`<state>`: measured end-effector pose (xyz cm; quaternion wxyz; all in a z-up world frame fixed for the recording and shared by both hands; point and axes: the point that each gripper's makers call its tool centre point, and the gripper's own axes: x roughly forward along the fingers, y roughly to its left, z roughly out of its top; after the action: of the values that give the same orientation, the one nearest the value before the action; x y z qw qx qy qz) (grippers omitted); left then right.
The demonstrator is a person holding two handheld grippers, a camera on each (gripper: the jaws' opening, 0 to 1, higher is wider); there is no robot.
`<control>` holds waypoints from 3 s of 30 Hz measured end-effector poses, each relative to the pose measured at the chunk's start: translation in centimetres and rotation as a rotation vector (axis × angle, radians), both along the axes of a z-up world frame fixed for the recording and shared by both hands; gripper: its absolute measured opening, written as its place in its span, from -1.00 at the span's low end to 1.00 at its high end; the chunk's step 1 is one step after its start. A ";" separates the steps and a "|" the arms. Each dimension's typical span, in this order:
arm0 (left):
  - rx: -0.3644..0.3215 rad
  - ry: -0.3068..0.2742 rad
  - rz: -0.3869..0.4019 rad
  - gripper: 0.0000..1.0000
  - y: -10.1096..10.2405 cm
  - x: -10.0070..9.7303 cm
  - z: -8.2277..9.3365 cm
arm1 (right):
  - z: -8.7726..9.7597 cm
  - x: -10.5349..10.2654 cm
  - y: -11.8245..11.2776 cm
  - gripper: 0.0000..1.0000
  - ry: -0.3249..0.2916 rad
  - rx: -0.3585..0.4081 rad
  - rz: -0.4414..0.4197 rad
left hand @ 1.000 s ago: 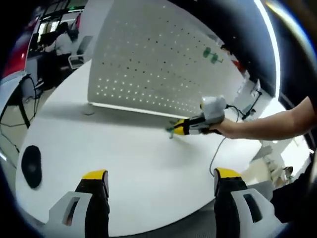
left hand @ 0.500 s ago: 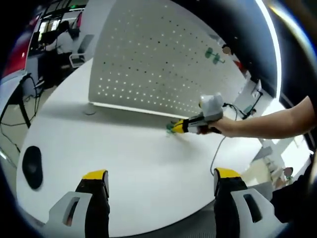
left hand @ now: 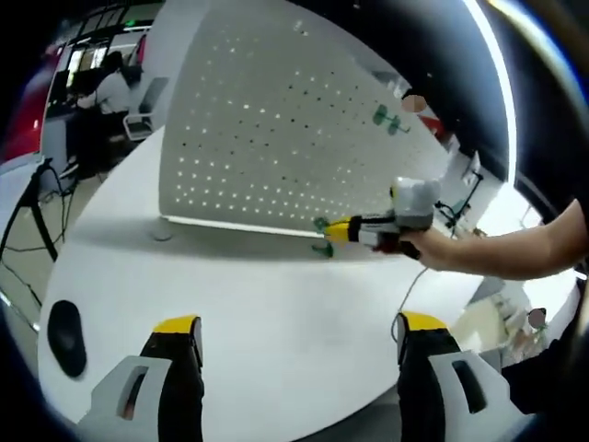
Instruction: Insert the hook assembly into the mounting plate slot until the hook locks in place.
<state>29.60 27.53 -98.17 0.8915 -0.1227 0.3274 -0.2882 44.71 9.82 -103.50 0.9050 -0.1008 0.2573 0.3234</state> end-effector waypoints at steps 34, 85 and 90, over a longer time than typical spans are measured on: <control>-0.379 0.037 -0.092 0.12 -9.5 2.2 8.2 | 12.8 -12.6 3.6 -1.00 -0.299 0.318 -0.153; -0.502 0.037 -0.157 -0.97 -11.9 -0.4 10.3 | 15.9 -15.4 4.8 -1.00 -0.373 0.384 -0.158; -0.460 0.011 -0.140 -0.98 -11.8 -0.4 10.2 | 16.0 -15.5 4.6 -0.98 -0.369 0.370 -0.140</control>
<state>29.20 15.77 -87.95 0.8162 -0.3011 0.2656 -0.4155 29.17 14.43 -87.49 0.9598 0.0269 0.0309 0.2778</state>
